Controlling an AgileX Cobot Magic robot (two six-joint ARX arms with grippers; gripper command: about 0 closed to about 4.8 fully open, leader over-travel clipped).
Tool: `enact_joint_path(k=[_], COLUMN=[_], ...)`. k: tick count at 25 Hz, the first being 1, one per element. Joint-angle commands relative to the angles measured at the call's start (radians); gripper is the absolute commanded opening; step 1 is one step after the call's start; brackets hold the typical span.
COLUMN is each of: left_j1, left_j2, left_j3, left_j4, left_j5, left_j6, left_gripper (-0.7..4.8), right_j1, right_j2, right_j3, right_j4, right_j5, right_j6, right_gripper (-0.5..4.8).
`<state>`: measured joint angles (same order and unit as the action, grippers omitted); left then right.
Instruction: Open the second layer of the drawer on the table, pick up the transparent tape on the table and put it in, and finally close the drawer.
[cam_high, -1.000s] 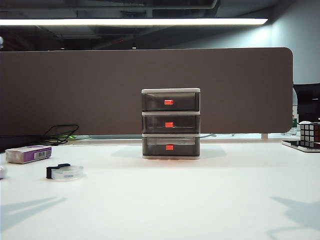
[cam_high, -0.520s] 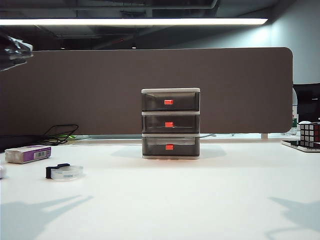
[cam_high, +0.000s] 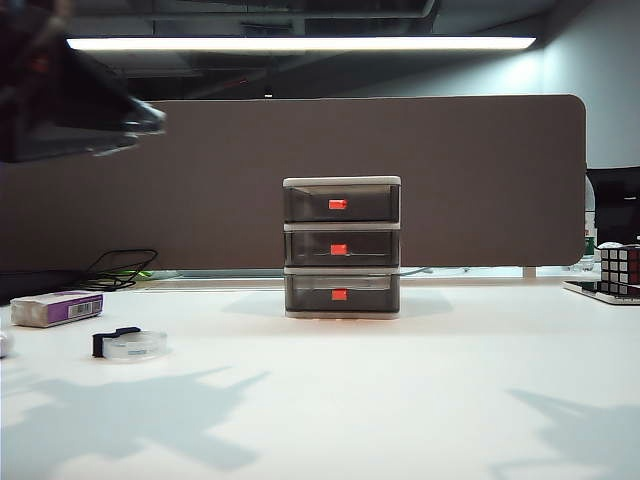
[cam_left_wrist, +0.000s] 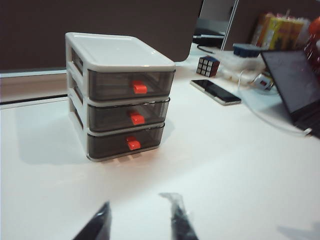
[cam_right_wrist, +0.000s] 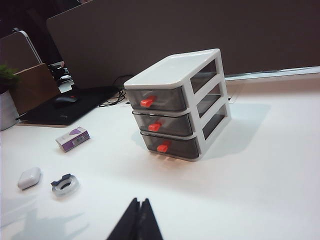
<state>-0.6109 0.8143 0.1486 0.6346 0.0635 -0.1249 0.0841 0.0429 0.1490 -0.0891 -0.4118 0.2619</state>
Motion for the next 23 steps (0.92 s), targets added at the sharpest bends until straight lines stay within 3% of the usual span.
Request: enact_joint_path(k=[1,10,14,15,16,17,23], left_j1=[0.002,0.002,0.001,0.001,0.0,-0.007,-0.022], left_j2=[0.206,0.344,0.407,0.465,0.526,0.568,0.785], left_j3=[0.088,0.16,0.186,0.199,0.21,0.216,0.271], left_j4=[0.09,0.246,0.249,0.262,0.296,0.325,0.49], left_j5=[0.028,0.033,-0.012,-0.01,0.005,0.016,0.166], left_j6=[0.05,0.039,0.05,0.05,0.049,0.043,0.006], left_gripper=[1.61,1.6,1.62,1.84,2.45,2.69,2.78], right_j1=[0.0,0.001,0.001,0.002,0.01,0.016,0.057], right_j2=[0.128,0.51,0.722,0.812,0.908,0.943,1.128], right_j3=[0.076,0.243,0.313,0.346,0.388,0.405,0.505], right_j4=[0.029,0.096,0.193,0.236,0.27,0.278,0.282], right_j5=[0.002,-0.024,-0.115,-0.15,-0.175,-0.176,-0.245], right_j6=[-0.016,-0.084,-0.084,-0.083,-0.083,-0.083,-0.123], right_gripper=[-0.05,-0.05,-0.05,-0.05,-0.05,-0.05,-0.05])
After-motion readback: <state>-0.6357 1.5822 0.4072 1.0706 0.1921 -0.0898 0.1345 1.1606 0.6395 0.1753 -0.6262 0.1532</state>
